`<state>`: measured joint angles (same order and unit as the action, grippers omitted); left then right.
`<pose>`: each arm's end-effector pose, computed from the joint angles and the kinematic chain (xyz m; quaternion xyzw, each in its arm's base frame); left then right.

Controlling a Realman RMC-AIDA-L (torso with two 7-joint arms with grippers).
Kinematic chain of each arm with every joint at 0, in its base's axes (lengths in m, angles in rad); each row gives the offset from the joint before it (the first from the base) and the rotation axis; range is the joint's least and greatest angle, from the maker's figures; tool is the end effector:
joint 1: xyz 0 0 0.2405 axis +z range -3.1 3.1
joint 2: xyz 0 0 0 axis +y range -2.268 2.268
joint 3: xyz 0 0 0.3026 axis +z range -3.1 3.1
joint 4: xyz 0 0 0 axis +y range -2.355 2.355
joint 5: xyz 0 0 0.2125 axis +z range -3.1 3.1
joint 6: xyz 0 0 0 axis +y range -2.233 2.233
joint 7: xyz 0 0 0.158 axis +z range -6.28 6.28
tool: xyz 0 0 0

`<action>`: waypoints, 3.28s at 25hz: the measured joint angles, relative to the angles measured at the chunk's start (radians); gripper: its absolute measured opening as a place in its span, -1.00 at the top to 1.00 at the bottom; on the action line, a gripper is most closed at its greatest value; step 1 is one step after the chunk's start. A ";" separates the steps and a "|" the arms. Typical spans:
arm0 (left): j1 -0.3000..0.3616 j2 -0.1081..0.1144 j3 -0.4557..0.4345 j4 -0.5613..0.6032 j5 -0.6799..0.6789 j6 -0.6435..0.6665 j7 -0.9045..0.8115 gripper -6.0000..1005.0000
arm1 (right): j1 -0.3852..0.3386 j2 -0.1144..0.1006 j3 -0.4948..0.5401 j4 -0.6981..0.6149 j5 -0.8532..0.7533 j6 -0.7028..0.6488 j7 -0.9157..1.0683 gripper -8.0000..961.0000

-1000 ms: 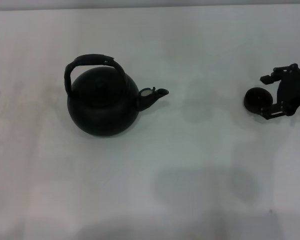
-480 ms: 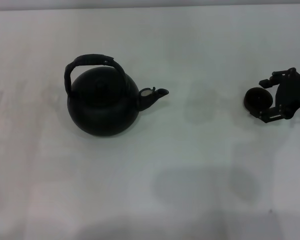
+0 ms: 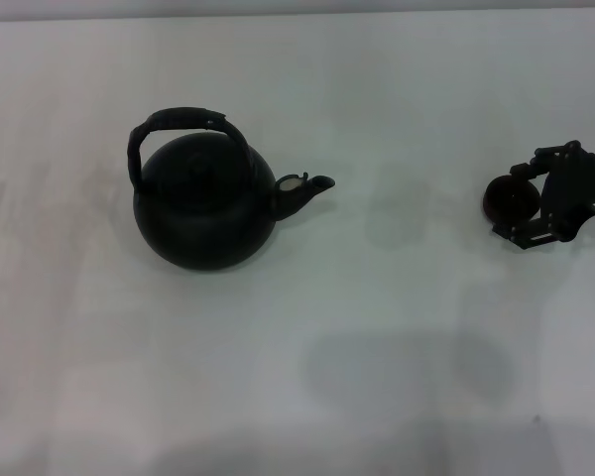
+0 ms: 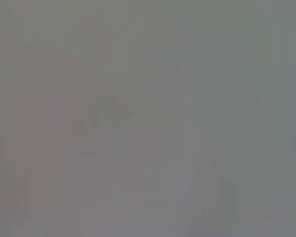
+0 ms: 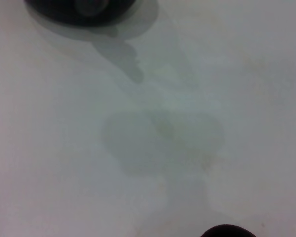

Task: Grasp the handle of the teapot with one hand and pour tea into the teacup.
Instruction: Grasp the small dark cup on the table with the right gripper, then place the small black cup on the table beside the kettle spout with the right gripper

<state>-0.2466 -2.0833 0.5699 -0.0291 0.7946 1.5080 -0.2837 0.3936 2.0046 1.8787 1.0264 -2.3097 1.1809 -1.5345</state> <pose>-0.4223 0.2618 0.0049 -0.6098 -0.2454 -0.3311 0.6770 0.3447 0.3666 -0.0247 -0.9681 0.1068 -0.1228 0.1905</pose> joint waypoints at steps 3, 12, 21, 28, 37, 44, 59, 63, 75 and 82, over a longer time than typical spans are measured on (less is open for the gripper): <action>0.001 0.000 0.004 0.000 0.000 0.000 0.000 -0.52 | 0.000 0.000 -0.001 0.000 0.000 0.002 0.002 -0.74; 0.002 0.000 0.008 0.000 0.000 0.000 0.000 -0.52 | 0.001 0.000 -0.015 -0.001 0.000 0.004 0.004 -0.73; 0.007 0.000 0.010 0.000 0.000 0.000 0.000 -0.52 | 0.001 -0.001 -0.022 -0.004 0.001 0.002 0.005 -0.52; 0.012 -0.001 0.024 0.000 0.000 0.000 0.000 -0.52 | 0.000 0.000 -0.019 -0.008 0.011 0.003 0.005 -0.52; 0.023 -0.001 0.024 0.000 0.000 0.024 0.000 -0.52 | -0.010 0.000 -0.015 0.026 0.074 0.055 0.001 -0.52; 0.026 -0.001 0.034 -0.001 0.000 0.037 0.000 -0.52 | -0.022 -0.001 -0.013 0.092 0.152 0.132 0.006 -0.53; 0.020 -0.001 0.061 -0.002 0.000 0.054 0.000 -0.52 | 0.008 0.004 -0.121 0.114 0.223 0.135 0.007 -0.53; 0.015 -0.001 0.063 -0.002 0.000 0.054 0.000 -0.52 | 0.020 0.005 -0.174 0.109 0.224 0.104 0.016 -0.53; 0.024 -0.001 0.064 -0.002 0.000 0.054 0.000 -0.52 | 0.069 0.005 -0.337 0.090 0.191 -0.029 0.039 -0.54; 0.024 -0.001 0.066 -0.002 0.000 0.054 0.000 -0.52 | 0.090 0.006 -0.385 0.056 0.179 -0.067 0.054 -0.54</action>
<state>-0.2222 -2.0847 0.6363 -0.0307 0.7945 1.5621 -0.2838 0.4838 2.0108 1.4938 1.0826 -2.1305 1.1140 -1.4803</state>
